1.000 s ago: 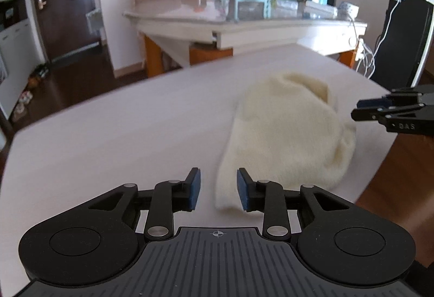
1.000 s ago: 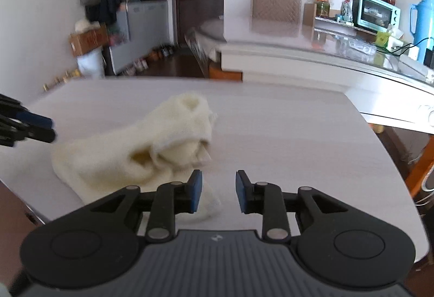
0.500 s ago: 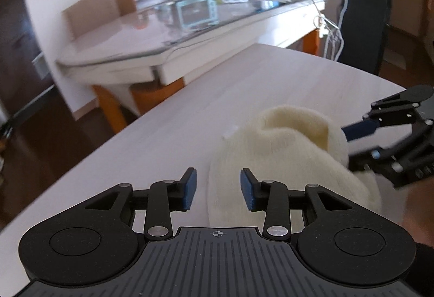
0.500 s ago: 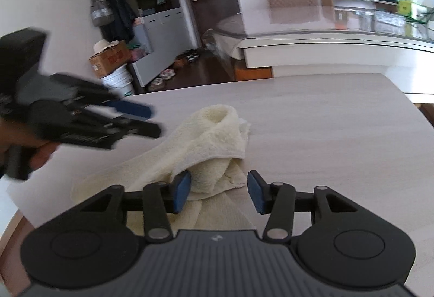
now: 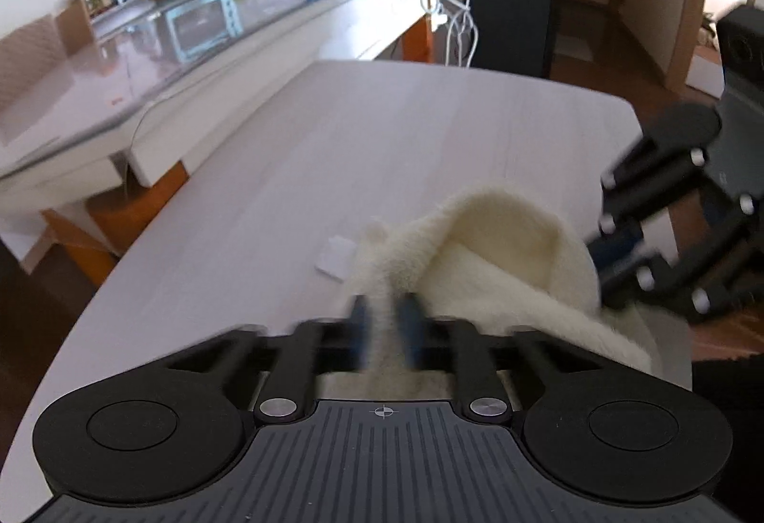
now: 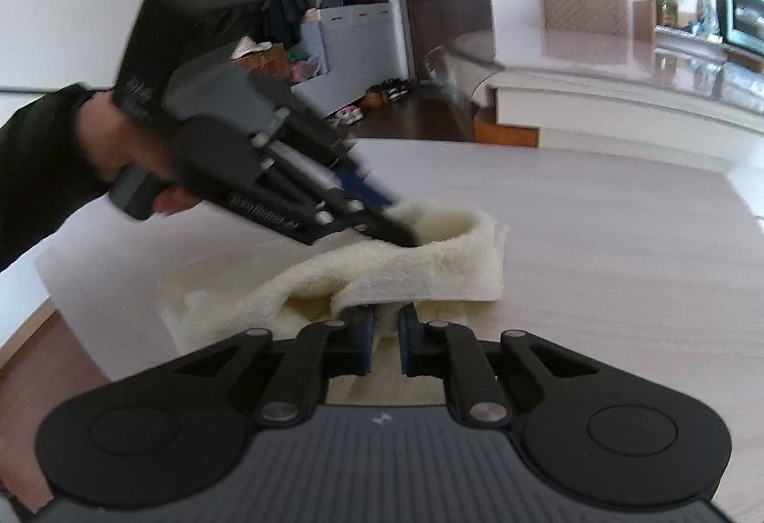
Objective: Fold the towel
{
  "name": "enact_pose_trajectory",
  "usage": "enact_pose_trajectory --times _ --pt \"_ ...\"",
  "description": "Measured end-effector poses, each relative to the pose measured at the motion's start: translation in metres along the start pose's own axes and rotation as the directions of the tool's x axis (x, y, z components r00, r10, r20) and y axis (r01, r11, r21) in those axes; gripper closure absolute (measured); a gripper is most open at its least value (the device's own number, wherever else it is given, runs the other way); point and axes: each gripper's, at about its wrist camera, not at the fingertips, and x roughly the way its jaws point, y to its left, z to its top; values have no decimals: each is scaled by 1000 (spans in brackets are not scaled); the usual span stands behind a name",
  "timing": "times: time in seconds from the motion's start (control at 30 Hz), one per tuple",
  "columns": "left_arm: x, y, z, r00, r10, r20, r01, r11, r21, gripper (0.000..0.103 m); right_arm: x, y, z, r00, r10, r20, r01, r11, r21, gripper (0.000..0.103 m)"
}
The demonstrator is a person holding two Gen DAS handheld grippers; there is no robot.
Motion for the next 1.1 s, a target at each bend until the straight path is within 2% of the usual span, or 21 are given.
enact_pose_trajectory --times 0.13,0.23,0.3,0.37,0.5,0.57,0.67,0.7,0.77,0.83,0.9,0.97,1.07,1.1 --pt "-29 -5 -17 993 102 54 -97 991 -89 93 -2 3 7 993 -101 55 102 995 -15 93" --pt "-51 -12 -29 980 181 84 -169 977 -133 93 -1 9 14 986 -142 82 146 988 -47 94" --pt "-62 -16 -36 973 214 86 -200 969 -145 93 2 17 20 975 -195 109 207 973 -107 102" --pt "-69 -20 -46 970 231 71 -218 964 -152 93 0 21 27 963 -229 143 249 959 -135 102" --pt "-76 -23 -65 968 250 30 -241 954 -176 93 1 17 35 967 -215 135 230 968 -105 98" --pt "-80 -20 -71 967 255 19 -247 949 -196 93 2 15 34 984 -150 99 157 985 -66 82" --pt "-85 -16 -76 968 251 18 -241 948 -208 86 8 20 25 996 -80 31 82 994 -76 71" --pt "-88 -12 -76 967 251 32 -238 945 -223 84 11 24 21 997 -73 11 73 992 -99 70" --pt "-94 -2 -71 963 260 71 -235 939 -249 69 16 30 15 998 -65 -19 62 989 -133 69" --pt "-97 7 -65 958 268 104 -232 935 -268 67 21 35 10 997 -64 -36 58 987 -149 69" --pt "-93 14 -56 956 274 103 -241 936 -256 67 27 37 8 997 -68 -46 60 986 -154 69" --pt "-84 19 -49 955 283 87 -254 936 -244 67 32 38 7 996 -68 -53 59 986 -156 69" --pt "-53 29 -42 949 316 -14 -313 931 -186 67 32 43 3 993 -90 -76 74 978 -193 72" --pt "-46 31 -42 950 310 -37 -312 934 -174 67 29 46 0 992 -101 -78 83 974 -213 72"
